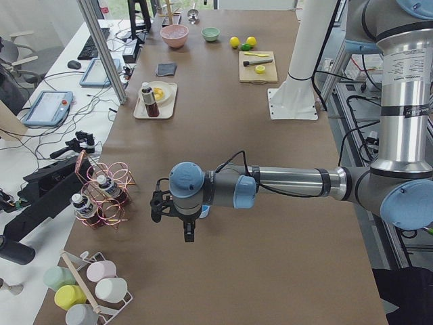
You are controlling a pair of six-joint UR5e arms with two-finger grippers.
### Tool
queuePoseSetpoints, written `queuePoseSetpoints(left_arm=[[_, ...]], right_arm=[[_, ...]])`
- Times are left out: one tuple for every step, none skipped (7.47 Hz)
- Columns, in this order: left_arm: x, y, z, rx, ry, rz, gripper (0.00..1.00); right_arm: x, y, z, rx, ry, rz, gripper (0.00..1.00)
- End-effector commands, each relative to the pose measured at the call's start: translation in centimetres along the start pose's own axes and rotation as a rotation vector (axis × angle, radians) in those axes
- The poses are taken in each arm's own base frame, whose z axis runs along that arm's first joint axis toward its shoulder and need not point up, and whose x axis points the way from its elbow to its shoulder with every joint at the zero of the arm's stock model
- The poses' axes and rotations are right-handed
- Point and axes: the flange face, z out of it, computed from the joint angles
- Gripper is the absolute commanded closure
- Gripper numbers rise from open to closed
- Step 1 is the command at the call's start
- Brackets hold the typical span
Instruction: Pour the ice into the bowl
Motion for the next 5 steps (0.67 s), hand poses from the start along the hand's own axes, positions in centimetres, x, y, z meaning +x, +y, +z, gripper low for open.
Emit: queuePoseSetpoints(left_arm=[[0.29,0.06,-0.07,0.0,0.0,0.005,0.02],[0.13,0.78,-0.01,-0.002,0.0,0.003,0.02],[0.24,0.85,-0.1,-0.001,0.0,0.004,0.02],[0.24,0.85,-0.1,-0.001,0.0,0.004,0.02],[0.24,0.85,-0.1,-0.001,0.0,0.004,0.02]], right_arm=[[0.4,0.08,0.38,-0.006,-0.001,0.01,0.01],[0.4,0.08,0.38,-0.006,-0.001,0.01,0.01],[0.34,0.13,0.32,-0.005,-0.001,0.01,0.01],[0.39,0.21,0.36,-0.006,-0.001,0.011,0.01],[0.48,0.37,0.46,-0.008,-0.001,0.014,0.01]])
